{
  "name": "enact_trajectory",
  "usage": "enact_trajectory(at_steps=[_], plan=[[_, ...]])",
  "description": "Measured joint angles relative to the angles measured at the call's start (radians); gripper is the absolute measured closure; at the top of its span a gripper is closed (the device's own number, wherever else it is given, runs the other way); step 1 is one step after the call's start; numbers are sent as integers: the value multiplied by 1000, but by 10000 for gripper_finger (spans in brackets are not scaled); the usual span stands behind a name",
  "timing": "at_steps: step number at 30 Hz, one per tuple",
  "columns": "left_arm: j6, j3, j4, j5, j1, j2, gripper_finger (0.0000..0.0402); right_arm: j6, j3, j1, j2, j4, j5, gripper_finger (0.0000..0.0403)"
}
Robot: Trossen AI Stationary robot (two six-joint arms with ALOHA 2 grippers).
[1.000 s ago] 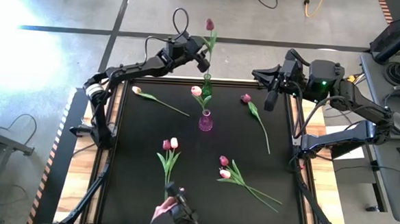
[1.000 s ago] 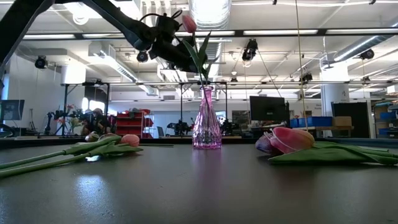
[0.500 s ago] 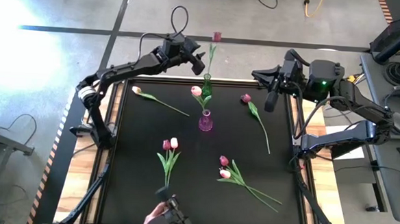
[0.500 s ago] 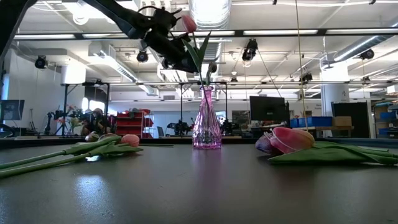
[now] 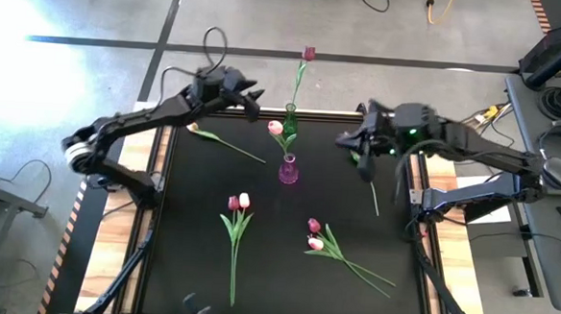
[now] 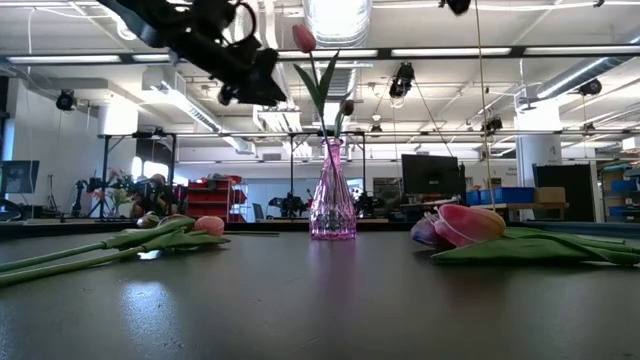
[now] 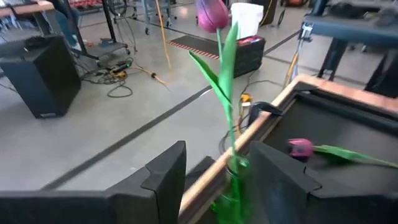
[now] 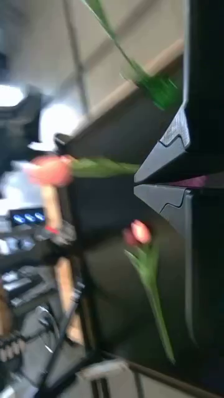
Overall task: Sort flowers into vase by color
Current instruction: Put the bottom right pink tulip into the purple vase
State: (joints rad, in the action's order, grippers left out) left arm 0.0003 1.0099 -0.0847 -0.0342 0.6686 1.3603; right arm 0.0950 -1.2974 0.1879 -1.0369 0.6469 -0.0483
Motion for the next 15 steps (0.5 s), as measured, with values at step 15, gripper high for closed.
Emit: enact_trajectory(at_steps=[15], plan=[[-151, -139, 233, 1, -16, -272, 392, 555, 389, -376, 10, -24, -38, 387]])
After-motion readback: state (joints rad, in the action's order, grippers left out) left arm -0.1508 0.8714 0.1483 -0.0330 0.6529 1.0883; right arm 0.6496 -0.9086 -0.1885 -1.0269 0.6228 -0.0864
